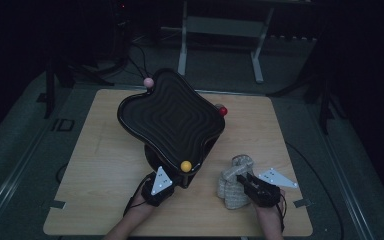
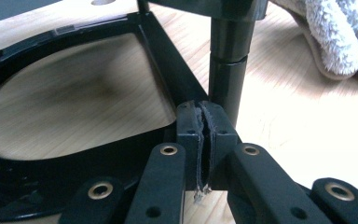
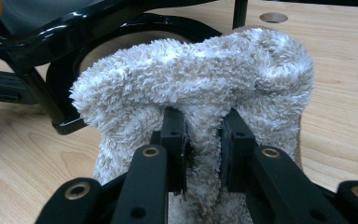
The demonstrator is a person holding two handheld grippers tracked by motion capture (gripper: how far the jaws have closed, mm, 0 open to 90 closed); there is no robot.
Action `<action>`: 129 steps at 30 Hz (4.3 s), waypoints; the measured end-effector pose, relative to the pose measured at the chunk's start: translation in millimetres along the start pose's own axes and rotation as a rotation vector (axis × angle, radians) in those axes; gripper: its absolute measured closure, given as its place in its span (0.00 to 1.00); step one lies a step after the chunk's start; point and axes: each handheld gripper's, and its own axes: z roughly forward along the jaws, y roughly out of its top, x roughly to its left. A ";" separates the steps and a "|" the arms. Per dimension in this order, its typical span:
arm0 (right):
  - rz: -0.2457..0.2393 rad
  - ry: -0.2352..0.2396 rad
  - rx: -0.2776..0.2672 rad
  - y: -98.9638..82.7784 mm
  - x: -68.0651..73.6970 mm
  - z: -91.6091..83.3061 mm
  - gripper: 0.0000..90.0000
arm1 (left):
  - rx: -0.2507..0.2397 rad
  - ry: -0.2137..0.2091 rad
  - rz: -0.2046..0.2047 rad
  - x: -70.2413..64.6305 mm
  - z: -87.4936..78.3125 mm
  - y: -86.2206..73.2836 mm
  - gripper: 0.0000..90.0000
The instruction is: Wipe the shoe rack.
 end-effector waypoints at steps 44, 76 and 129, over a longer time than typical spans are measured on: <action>-0.020 0.032 -0.012 2.7 10.5 -5.5 0.83 | -0.129 0.216 -0.221 150.4 -14.1 -7.1 0.55; -0.056 0.179 -0.146 57.6 52.1 -9.3 0.83 | -0.164 0.307 -0.227 199.5 62.3 33.3 0.80; -0.077 0.047 -0.082 71.7 3.8 22.0 0.79 | -0.209 -0.012 -0.063 123.6 -26.6 -10.9 0.83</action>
